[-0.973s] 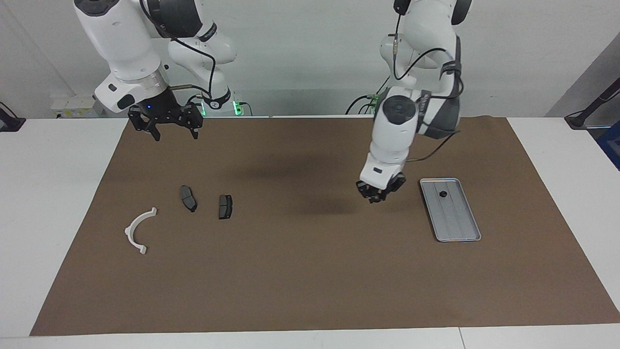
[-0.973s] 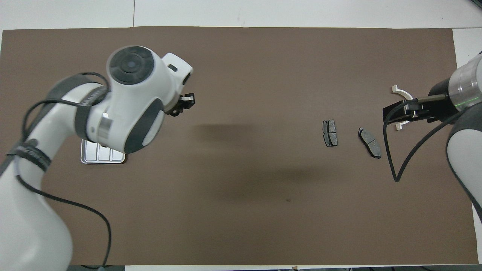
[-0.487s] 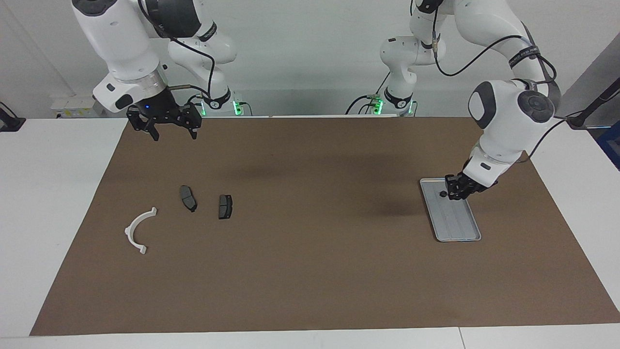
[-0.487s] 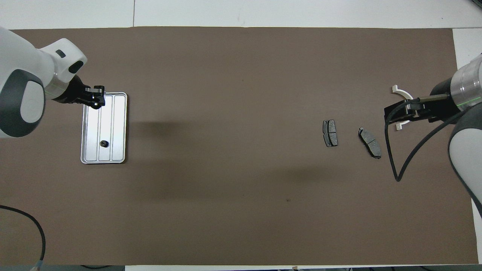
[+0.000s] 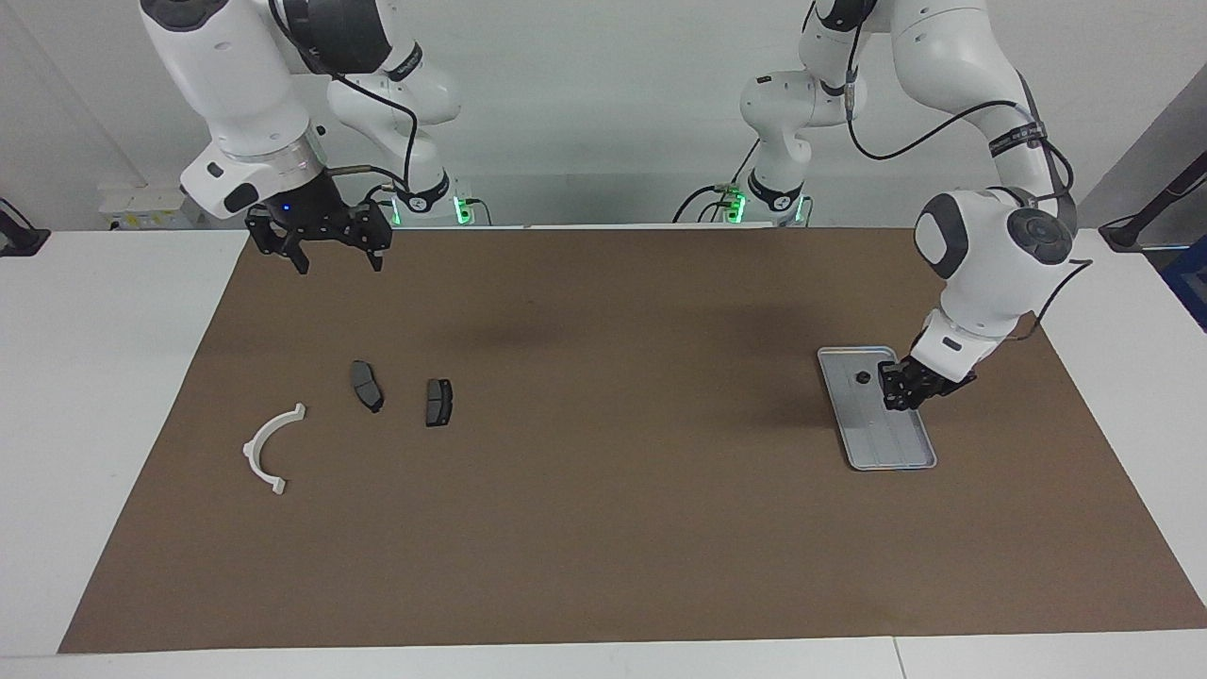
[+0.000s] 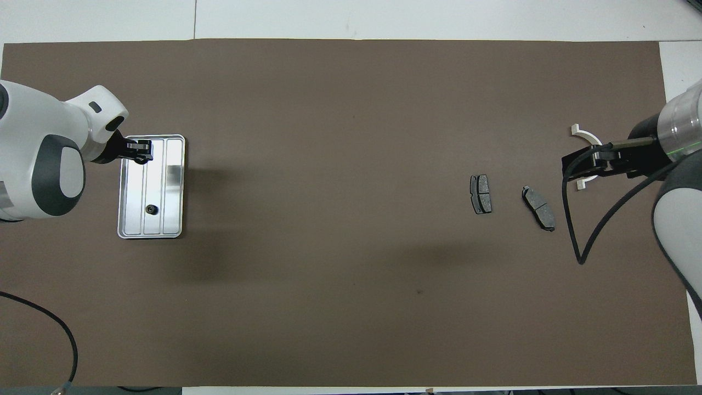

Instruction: Pick bearing gear from pile to tray

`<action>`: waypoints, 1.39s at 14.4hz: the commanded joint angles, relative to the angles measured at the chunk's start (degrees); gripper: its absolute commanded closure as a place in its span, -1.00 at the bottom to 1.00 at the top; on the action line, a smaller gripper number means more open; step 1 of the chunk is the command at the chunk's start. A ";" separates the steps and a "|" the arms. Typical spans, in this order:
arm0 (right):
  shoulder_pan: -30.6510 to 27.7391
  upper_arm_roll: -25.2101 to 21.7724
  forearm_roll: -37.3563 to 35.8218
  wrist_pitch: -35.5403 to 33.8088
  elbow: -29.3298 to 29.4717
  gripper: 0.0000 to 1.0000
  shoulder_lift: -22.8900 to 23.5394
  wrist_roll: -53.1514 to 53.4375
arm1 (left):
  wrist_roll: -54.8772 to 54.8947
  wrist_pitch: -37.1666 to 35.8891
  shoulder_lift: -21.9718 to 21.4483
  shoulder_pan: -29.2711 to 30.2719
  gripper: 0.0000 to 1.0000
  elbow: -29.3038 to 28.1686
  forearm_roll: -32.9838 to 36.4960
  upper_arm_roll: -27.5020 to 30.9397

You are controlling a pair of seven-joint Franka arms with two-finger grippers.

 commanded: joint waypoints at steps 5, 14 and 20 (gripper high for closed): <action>0.36 -0.48 -1.20 0.97 -1.45 -1.00 -1.24 -1.50 | 2.08 9.48 1.15 1.04 1.00 -6.56 -0.94 -0.48; 0.01 -0.31 -0.50 1.15 -1.45 -1.00 -1.24 -1.24 | 4.28 11.50 0.80 2.18 1.00 -10.17 -0.94 -0.48; -0.34 -0.31 -0.24 1.06 -1.45 -1.00 -1.24 -1.24 | 4.10 8.97 1.15 1.74 -0.91 -6.67 -0.94 -0.48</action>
